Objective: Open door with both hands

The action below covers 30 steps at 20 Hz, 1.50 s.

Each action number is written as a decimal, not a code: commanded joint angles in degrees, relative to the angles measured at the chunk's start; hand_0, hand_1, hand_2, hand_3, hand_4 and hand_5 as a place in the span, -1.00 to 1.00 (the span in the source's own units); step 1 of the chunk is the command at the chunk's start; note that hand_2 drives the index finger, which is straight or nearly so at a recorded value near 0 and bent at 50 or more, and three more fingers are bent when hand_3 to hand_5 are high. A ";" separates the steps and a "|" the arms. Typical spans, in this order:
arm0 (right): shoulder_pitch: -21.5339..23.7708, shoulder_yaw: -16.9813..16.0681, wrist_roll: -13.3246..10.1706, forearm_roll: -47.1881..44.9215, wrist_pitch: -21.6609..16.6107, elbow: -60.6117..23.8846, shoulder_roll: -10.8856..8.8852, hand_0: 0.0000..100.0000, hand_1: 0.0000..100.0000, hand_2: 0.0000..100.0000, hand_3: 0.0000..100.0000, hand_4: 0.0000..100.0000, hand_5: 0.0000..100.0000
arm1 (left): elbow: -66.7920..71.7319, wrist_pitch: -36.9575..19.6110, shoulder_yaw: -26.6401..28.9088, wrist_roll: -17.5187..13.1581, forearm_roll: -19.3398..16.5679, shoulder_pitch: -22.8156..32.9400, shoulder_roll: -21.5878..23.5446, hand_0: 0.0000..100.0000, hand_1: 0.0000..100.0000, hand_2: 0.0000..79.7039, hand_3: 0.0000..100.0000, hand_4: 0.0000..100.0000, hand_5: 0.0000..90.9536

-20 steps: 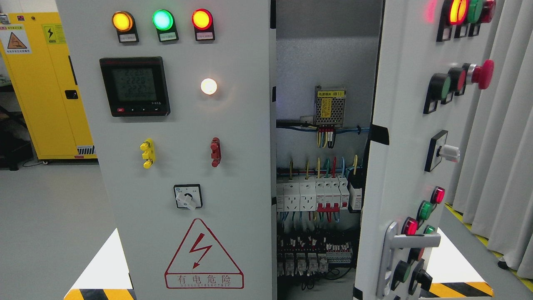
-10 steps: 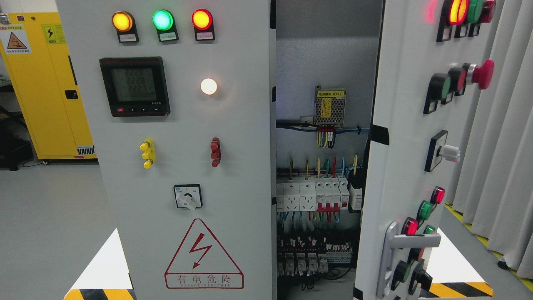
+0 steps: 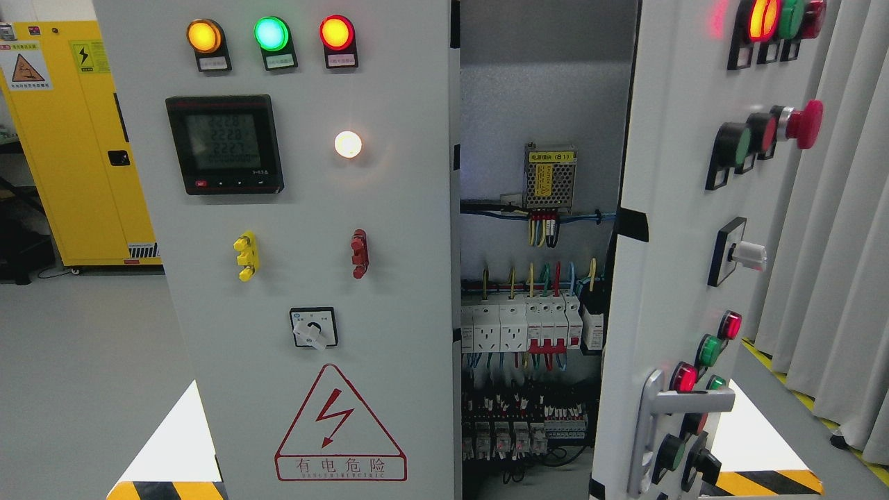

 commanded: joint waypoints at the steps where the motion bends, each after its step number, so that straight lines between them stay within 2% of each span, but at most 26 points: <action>1: 0.01 -0.02 0.02 0.00 -0.03 -0.11 -0.35 -0.60 -0.76 -1.00 -1.00 -1.00 -1.00 | -36.19 0.26 2.55 -1.58 0.86 4.23 3.08 -1.00 -1.00 -1.00 -1.00 -1.00 -1.00; 3: 0.01 -0.02 0.02 0.00 0.05 -0.11 -0.26 -0.60 -0.76 -1.00 -1.00 -1.00 -1.00 | -41.46 0.26 3.00 -2.80 1.74 4.32 3.25 -1.00 -1.00 -1.00 -1.00 -1.00 -1.00; 4: 0.01 -0.02 -0.41 0.00 0.14 -0.11 -0.17 -0.60 -0.76 -1.00 -1.00 -1.00 -1.00 | -43.83 0.26 2.91 -5.51 2.18 4.67 3.60 -1.00 -1.00 -1.00 -1.00 -1.00 -1.00; 6: 0.01 -0.02 -0.94 0.61 0.23 -0.19 0.00 -0.60 -0.76 -1.00 -1.00 -1.00 -1.00 | -48.32 0.44 2.38 -16.47 2.27 6.68 5.09 -1.00 -1.00 -1.00 -1.00 -1.00 -1.00; 7: 0.01 -0.02 -1.12 0.61 0.14 -0.11 -0.17 -0.60 -0.76 -1.00 -1.00 -1.00 -1.00 | -50.69 1.22 2.56 -23.05 2.27 7.13 5.80 -1.00 -1.00 -1.00 -1.00 -1.00 -1.00; 8: 0.01 -0.02 -1.12 0.61 0.23 -0.02 -0.17 -0.60 -0.76 -1.00 -1.00 -1.00 -1.00 | -52.71 2.19 2.91 -25.99 2.27 7.31 5.98 -1.00 -1.00 -1.00 -1.00 -1.00 -1.00; 10: 0.01 0.07 -1.47 0.61 0.23 0.07 -0.26 -0.60 -0.76 -1.00 -1.00 -1.00 -1.00 | -57.81 5.52 2.91 -26.02 2.80 7.57 7.38 -1.00 -1.00 -1.00 -1.00 -1.00 -1.00; 11: 0.01 0.07 -2.52 0.70 0.23 0.07 -0.35 -0.60 -0.76 -1.00 -1.00 -1.00 -1.00 | -61.05 7.45 2.82 -26.02 4.11 7.66 8.43 -1.00 -1.00 -1.00 -1.00 -1.00 -1.00; 14: 0.01 0.16 -6.30 0.61 0.06 -0.37 -0.44 -0.60 -0.76 -1.00 -1.00 -1.00 -1.00 | -72.91 16.84 2.64 -26.02 12.53 7.48 11.59 -1.00 -1.00 -1.00 -1.00 -1.00 -1.00; 16: 0.01 0.24 -8.49 0.61 0.06 -0.46 -0.44 -0.60 -0.76 -1.00 -1.00 -1.00 -1.00 | -78.99 21.51 2.73 -26.02 15.18 7.40 13.00 -1.00 -1.00 -1.00 -1.00 -1.00 -1.00; 19: 0.01 0.25 -13.15 0.61 -0.03 -0.46 -0.44 -0.60 -0.76 -1.00 -1.00 -1.00 -1.00 | -84.54 22.41 2.73 -26.80 17.38 6.87 14.85 -1.00 -1.00 -1.00 -1.00 -1.00 -1.00; 20: 0.01 0.25 -13.77 0.70 -0.03 -0.46 -0.44 -0.60 -0.76 -1.00 -1.00 -1.00 -1.00 | -85.68 22.41 2.73 -27.50 18.00 6.61 15.38 -1.00 -1.00 -1.00 -1.00 -1.00 -1.00; 23: -0.17 0.07 -14.12 0.61 -0.12 -0.46 -0.44 -0.60 -0.76 -1.00 -1.00 -1.00 -1.00 | -87.54 22.41 2.64 -28.21 21.25 4.33 18.54 -1.00 -1.00 -1.00 -1.00 -1.00 -1.00; 30: -0.17 -0.19 -12.99 0.17 -0.12 -0.37 -0.44 -0.60 -0.76 -1.00 -1.00 -1.00 -1.00 | -90.88 22.32 2.38 -29.44 23.89 -2.35 23.38 -1.00 -1.00 -1.00 -1.00 -1.00 -1.00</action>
